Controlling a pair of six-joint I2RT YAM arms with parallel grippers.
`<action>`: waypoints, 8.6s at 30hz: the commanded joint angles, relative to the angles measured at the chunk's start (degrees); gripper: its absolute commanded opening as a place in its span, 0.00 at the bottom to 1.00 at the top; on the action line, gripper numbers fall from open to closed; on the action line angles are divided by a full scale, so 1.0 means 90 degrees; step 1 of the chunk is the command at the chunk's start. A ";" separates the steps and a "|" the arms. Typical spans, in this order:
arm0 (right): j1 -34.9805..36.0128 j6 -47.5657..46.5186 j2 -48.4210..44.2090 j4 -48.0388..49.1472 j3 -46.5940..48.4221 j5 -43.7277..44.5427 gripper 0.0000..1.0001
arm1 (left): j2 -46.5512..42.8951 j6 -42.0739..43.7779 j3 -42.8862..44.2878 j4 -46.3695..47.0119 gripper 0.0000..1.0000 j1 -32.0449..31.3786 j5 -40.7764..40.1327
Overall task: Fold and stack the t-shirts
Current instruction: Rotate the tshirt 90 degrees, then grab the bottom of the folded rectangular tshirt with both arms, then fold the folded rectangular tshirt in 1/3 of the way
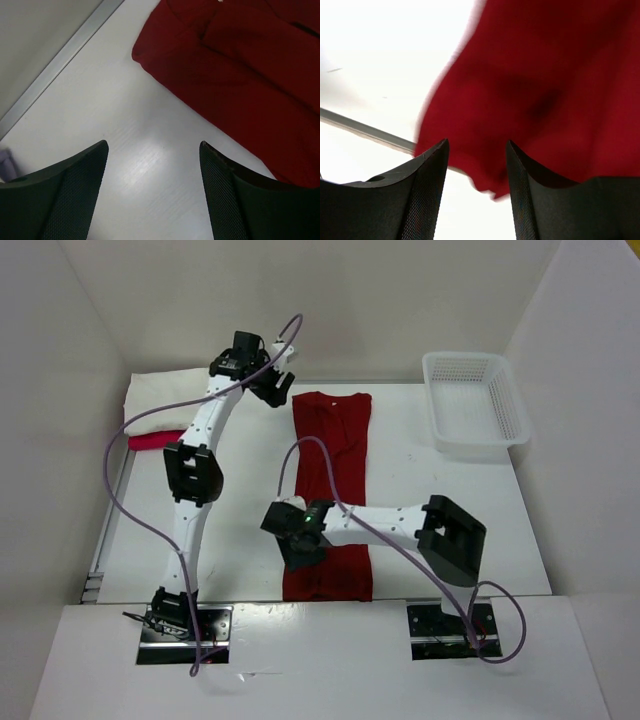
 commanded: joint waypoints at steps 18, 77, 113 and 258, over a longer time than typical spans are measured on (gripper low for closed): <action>0.0492 0.0256 0.1621 -0.0407 0.1272 -0.0125 0.54 | 0.3336 0.0472 0.3725 -0.0095 0.88 -0.0806 -0.0744; -0.2072 -0.0759 -0.0937 0.0148 0.1487 -0.0788 0.56 | 0.2145 -0.0443 0.3725 0.0073 0.83 0.0042 -0.0864; -0.5729 -0.2156 0.7314 -0.1190 1.0665 -0.1052 0.05 | 0.3609 0.0541 0.3753 -0.0106 0.77 -0.0454 -0.1146; -0.2925 0.0619 -0.2275 -0.0710 -0.1494 -0.1355 0.00 | -0.6068 0.1019 -0.8944 0.0990 0.00 -0.4353 -0.1761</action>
